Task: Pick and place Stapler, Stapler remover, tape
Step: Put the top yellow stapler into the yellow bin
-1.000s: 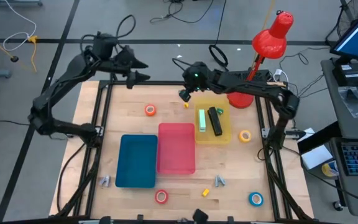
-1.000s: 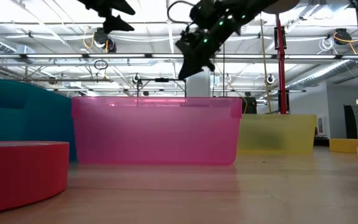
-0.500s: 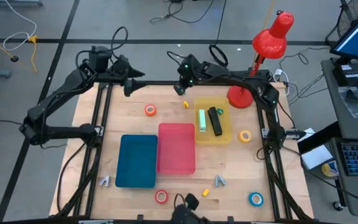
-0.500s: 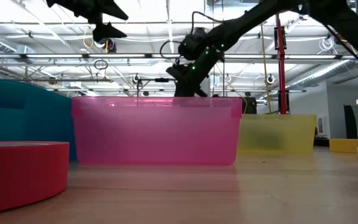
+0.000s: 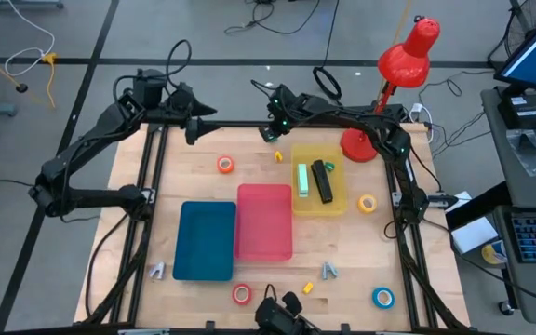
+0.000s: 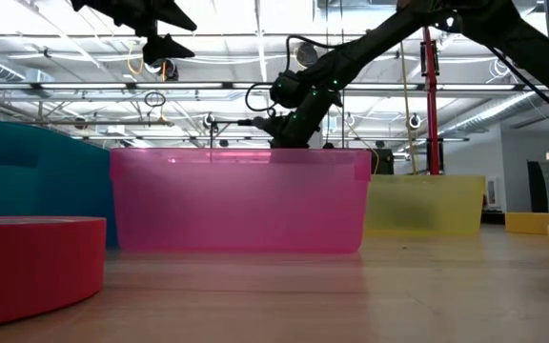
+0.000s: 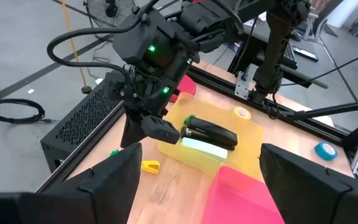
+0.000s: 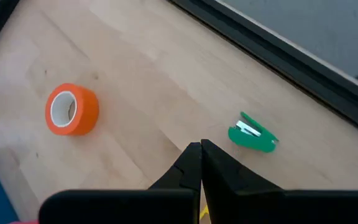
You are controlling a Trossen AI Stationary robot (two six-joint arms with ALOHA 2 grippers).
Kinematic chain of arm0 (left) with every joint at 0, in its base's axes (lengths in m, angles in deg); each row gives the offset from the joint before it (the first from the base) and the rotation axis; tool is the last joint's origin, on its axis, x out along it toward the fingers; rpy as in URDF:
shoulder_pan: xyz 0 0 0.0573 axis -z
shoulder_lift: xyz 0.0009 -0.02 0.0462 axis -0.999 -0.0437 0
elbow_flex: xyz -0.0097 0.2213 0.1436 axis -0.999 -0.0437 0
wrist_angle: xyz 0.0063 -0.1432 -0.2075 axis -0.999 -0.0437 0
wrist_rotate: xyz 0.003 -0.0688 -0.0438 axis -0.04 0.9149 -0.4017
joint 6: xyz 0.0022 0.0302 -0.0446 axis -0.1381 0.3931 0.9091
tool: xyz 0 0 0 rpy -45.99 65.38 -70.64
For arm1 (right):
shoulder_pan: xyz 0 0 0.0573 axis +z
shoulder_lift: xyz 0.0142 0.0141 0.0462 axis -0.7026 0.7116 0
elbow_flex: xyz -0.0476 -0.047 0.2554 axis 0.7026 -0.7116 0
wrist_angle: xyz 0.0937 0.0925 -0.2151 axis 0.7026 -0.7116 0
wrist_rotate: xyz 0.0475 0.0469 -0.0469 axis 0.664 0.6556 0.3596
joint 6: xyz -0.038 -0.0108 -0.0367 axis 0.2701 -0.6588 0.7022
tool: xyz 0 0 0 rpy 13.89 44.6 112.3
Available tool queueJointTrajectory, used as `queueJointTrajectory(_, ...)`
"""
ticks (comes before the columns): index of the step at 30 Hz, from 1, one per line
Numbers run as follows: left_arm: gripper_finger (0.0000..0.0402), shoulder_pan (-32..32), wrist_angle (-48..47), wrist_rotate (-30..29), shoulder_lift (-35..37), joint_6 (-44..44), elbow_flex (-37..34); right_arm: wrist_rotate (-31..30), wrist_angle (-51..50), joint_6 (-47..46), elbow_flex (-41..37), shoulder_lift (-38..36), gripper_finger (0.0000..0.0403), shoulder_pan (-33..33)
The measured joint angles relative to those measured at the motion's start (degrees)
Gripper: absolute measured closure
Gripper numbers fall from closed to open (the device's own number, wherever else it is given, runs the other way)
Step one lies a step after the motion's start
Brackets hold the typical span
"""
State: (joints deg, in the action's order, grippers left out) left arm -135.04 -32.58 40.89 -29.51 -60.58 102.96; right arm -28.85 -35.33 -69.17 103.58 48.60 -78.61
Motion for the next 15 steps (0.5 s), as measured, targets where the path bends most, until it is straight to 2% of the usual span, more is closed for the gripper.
queueJointTrajectory(5, 0.0078, 0.00, 0.00, 0.17, 0.00, -0.27, 0.00, -0.07, 0.07, -1.30, 0.00, 0.00, 0.0403, -0.02)
queueJointTrajectory(15, 0.0078, 0.07, -1.27, 0.51, -0.02, -0.67, 0.00, 0.00, 7.92, 6.68, -0.07, 0.00, 0.0403, 4.03)
